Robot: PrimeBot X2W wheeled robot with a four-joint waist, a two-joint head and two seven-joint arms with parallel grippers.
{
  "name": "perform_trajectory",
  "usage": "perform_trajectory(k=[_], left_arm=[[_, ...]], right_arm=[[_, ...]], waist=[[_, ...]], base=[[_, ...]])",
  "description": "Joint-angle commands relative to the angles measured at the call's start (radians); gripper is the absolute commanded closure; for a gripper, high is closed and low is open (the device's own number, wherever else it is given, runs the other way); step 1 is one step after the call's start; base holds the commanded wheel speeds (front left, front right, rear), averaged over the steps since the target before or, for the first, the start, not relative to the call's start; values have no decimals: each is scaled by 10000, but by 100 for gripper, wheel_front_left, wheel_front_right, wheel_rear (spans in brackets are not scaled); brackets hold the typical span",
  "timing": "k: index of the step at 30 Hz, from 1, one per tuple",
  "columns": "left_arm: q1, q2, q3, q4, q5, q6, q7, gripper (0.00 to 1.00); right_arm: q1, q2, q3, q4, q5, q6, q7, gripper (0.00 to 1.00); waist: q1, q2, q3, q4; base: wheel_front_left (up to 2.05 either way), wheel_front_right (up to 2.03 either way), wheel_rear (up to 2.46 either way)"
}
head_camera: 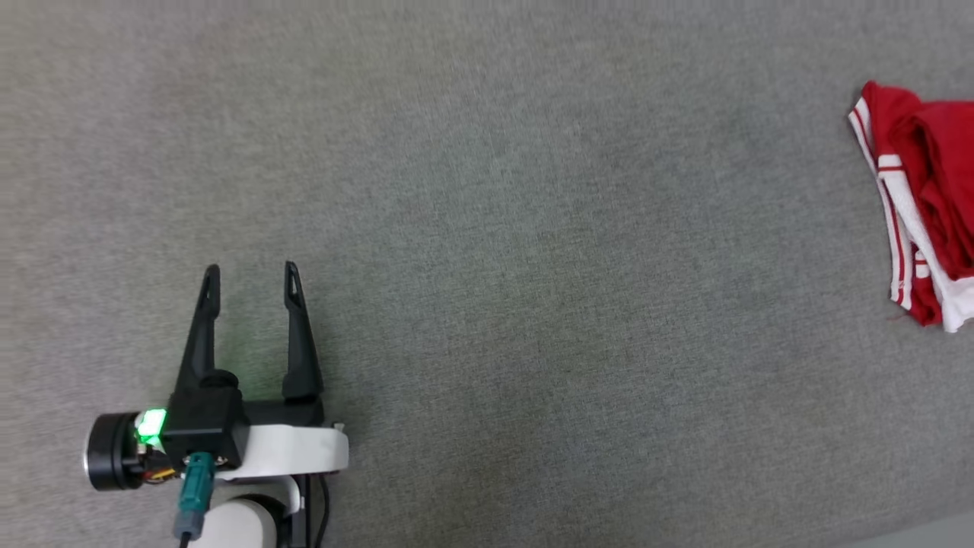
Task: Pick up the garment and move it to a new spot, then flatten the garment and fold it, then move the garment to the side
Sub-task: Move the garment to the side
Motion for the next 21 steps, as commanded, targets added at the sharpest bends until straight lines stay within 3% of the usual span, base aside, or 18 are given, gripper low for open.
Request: perform_trajectory(k=[1,6,13,18,21], left_arm=[[101,18,-60,22,-34,25,-22,0],[551,-40,-219,135,-174,222,-22,0],[1205,-82,-392,128,-324,438,-22,0],[1552,-95,-430,189,-392,470,-22,0],[1725,-100,-440,249,-441,475,-22,0]], right_arm=[[-141,5,-48,77,-307,-15,-257,0],[-363,420,-748,480,-1656,-15,-2253,0],[-43,1651,-1965,243,-2832,-15,-5175,0],[547,2712,-2511,-674,-3481,-13,-5861,0],[1127,3394,-2876,-1872,-3784,-13,-5912,0]], waist=[[-1,0,-372,139],[-1,0,-1270,409],[-1,0,-2216,869],[-1,0,-2697,1180],[-1,0,-2953,1344]], base=[[0,0,0],[0,0,0],[0,0,0],[0,0,0],[0,0,0]])
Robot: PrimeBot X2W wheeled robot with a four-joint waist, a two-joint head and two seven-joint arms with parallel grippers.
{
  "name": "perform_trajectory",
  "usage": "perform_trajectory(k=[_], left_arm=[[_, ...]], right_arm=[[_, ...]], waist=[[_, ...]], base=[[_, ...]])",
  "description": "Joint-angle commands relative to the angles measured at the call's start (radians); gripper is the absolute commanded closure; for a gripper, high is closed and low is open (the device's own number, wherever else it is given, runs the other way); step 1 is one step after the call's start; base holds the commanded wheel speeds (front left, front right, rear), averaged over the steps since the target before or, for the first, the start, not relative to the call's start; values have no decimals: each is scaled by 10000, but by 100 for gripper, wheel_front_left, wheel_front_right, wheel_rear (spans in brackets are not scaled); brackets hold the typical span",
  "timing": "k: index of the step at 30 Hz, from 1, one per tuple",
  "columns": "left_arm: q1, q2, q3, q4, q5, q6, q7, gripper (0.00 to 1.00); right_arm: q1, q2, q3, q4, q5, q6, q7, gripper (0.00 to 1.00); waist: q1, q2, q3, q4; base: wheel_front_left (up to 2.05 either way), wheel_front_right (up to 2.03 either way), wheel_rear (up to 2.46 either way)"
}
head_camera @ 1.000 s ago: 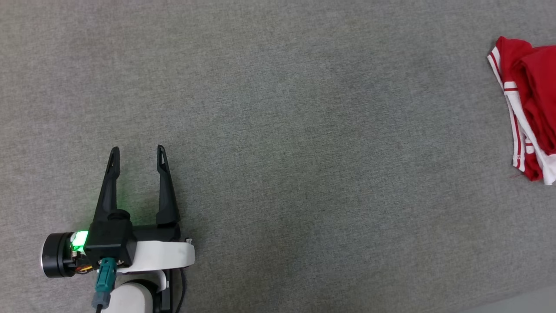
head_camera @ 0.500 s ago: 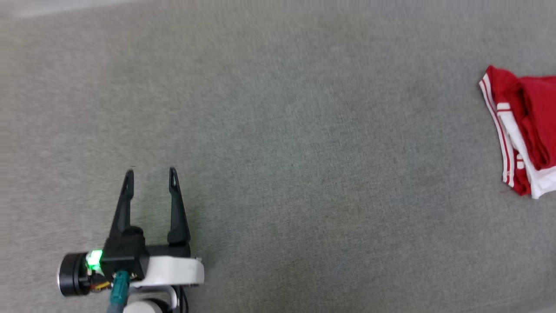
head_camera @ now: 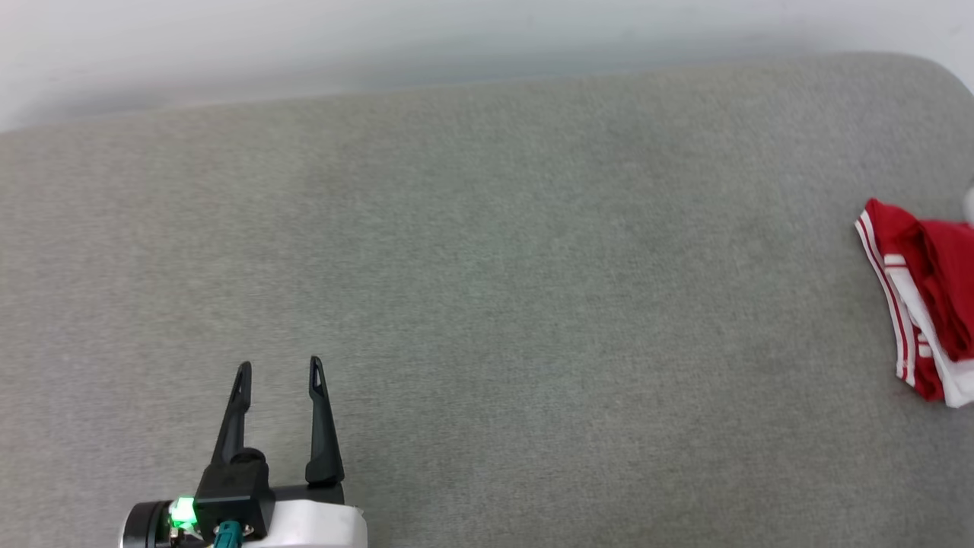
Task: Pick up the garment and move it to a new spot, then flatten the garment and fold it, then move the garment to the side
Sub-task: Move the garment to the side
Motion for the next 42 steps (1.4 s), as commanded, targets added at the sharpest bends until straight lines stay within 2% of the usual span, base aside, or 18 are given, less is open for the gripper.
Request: perform_trajectory(k=[1,6,9,20,30,42], left_arm=[[107,-15,18,40,-66,21,-22,0],[297,-19,28,149,-101,8,-22,0],[437,-21,7,239,-134,-41,-22,0],[807,-27,56,489,-159,-191,-22,0],[1271,-26,167,600,-222,-362,-22,0],[1336,-28,154,745,-258,-575,-22,0]], right_arm=[[354,254,-138,-498,-101,-11,-44,0],[1921,1334,-629,-2594,-544,-11,-39,0],[2967,1972,-810,-3425,-669,-11,-41,0],[6233,3744,-1429,-4543,-903,-11,-38,0],[8307,4364,-1756,-5238,-912,-10,-41,0],[9156,4518,-1698,-5751,-762,-10,-39,0]], waist=[[1,0,-261,225],[1,0,-649,476],[1,0,-872,637],[1,0,-1583,1128],[1,0,-2033,1172],[1,0,-2215,1197]], base=[[0,0,0],[0,0,0],[0,0,0],[0,0,0],[0,0,0],[0,0,0]])
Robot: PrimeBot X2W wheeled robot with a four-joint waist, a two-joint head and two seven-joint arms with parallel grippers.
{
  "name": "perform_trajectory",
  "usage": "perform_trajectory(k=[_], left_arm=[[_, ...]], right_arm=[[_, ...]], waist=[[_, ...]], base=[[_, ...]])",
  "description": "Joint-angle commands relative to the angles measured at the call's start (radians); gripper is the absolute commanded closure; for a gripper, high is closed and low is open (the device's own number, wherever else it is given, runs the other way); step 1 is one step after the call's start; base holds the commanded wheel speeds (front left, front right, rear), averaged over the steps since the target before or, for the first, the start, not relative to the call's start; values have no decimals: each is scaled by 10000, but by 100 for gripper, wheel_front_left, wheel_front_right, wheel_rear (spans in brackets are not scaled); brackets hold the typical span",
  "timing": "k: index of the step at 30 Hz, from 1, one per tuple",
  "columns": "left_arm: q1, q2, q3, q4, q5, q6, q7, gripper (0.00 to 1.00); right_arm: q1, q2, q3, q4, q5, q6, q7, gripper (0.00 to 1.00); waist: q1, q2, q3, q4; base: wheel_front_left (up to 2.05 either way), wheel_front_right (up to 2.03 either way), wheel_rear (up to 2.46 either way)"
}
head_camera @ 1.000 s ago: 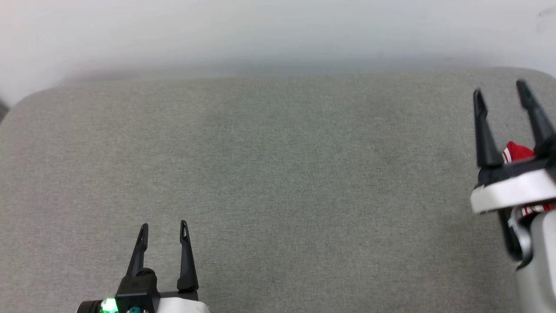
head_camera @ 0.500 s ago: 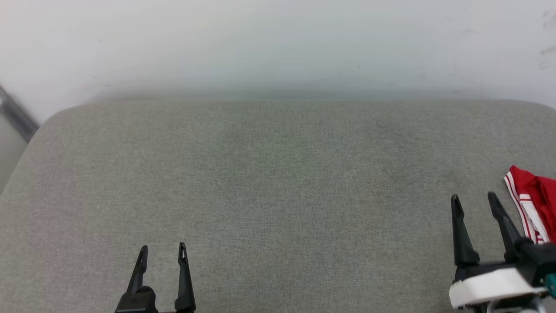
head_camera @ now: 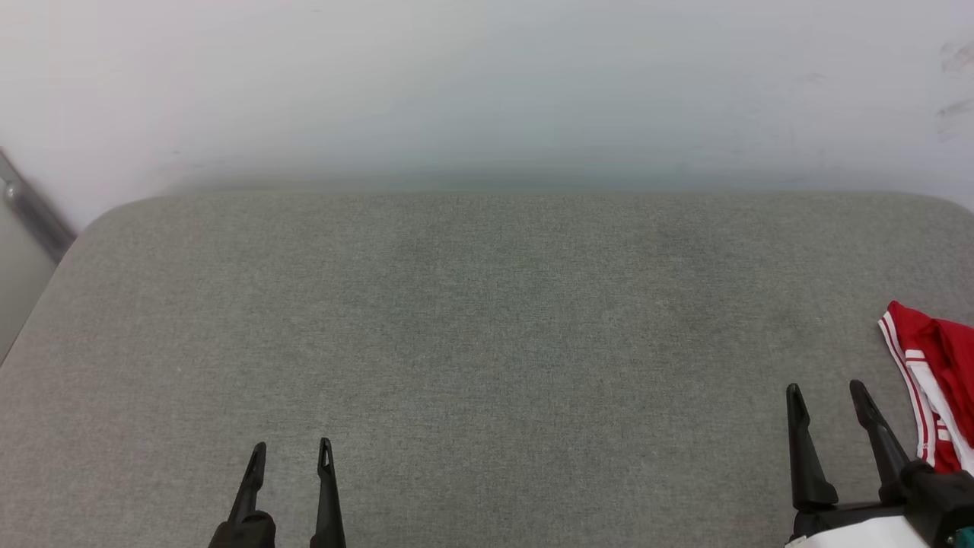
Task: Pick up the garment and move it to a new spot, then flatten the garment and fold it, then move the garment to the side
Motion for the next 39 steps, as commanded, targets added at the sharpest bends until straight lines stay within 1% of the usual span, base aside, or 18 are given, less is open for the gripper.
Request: perform_trajectory(k=[1,11,12,16,27,39], left_arm=[[99,-14,8,34,-26,-62,-22,0],[120,-15,126,109,-92,-110,-22,0],[15,0,97,104,-102,-104,2,100],[35,2,46,396,-211,-107,52,100],[-403,158,171,640,-2676,-451,447,100],[-897,272,300,1050,-4969,-843,855,100]], right_arm=[[217,49,28,-69,89,-8,-16,0],[369,50,107,-124,295,-8,-16,0],[228,6,113,-95,246,0,2,100],[235,6,151,236,349,0,45,100],[-131,-94,189,511,2706,-1,503,100],[-492,-167,200,793,4906,-1,956,100]], waist=[[1,0,-14,4],[1,0,-39,-2],[1,0,-41,-1],[1,0,-39,-4],[1,0,-21,-54],[1,0,-3,-108]], base=[[0,0,0],[0,0,0],[0,0,0],[0,0,0],[0,0,0],[0,0,0]])
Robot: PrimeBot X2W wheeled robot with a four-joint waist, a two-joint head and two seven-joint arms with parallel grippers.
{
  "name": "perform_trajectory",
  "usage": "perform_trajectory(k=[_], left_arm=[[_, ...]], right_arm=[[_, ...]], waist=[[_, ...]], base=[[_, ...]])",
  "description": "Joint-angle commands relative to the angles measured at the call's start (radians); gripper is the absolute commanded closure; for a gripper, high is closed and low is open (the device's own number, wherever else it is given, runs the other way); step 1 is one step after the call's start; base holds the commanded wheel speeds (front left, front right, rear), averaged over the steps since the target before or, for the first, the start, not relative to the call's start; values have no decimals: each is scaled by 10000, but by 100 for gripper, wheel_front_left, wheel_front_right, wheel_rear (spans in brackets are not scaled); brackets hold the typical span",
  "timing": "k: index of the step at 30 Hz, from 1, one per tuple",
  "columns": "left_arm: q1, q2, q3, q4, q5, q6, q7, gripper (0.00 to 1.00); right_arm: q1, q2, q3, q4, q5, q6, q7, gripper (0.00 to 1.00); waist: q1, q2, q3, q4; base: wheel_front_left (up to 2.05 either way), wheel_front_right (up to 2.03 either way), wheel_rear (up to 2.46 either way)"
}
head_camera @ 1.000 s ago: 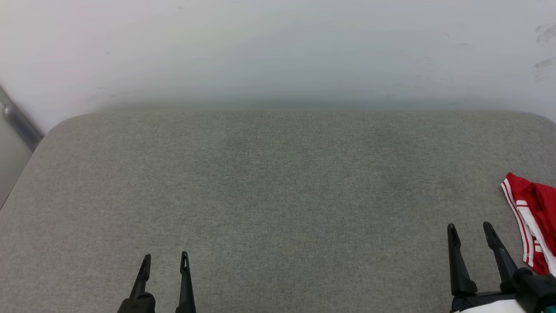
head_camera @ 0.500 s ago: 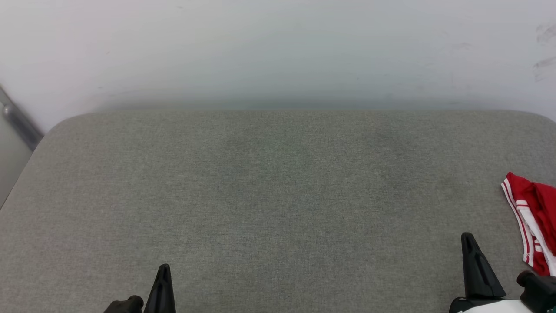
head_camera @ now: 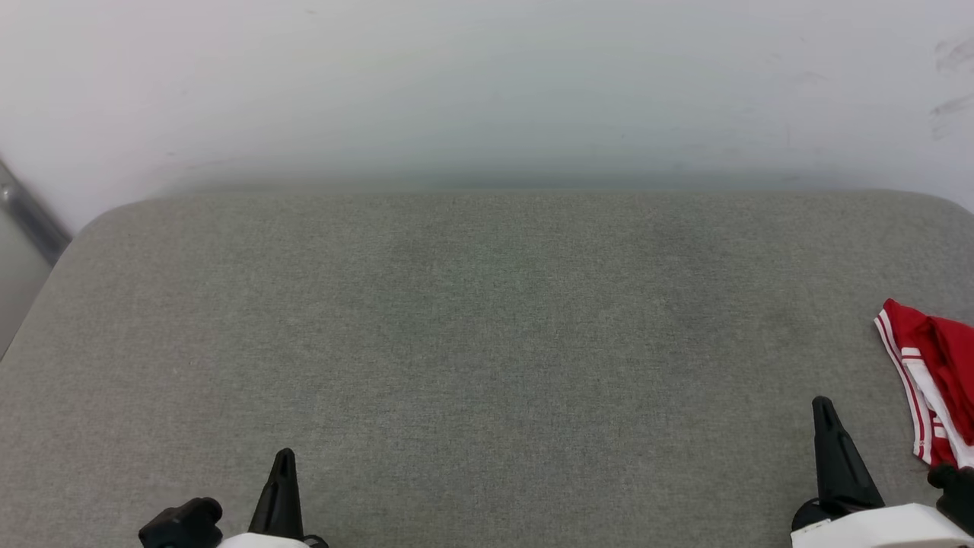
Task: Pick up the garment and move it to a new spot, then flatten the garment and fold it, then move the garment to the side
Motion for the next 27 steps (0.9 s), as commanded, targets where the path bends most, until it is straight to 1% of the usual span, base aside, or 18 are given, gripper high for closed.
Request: perform_trajectory(k=[1,14,27], left_arm=[[-272,70,50,-65,-374,-84,50,100],[-707,144,220,222,-2475,-425,456,100],[-1046,187,402,442,-4271,-722,844,100]], right_arm=[[-303,-105,3,-74,387,-1,73,100],[-638,-148,-19,183,2407,-2,517,100],[-908,-169,-61,405,4149,-2,926,100]], waist=[[0,0,2,-4],[0,0,23,-62],[0,0,44,-121]], base=[[0,0,0],[0,0,0],[0,0,0]])
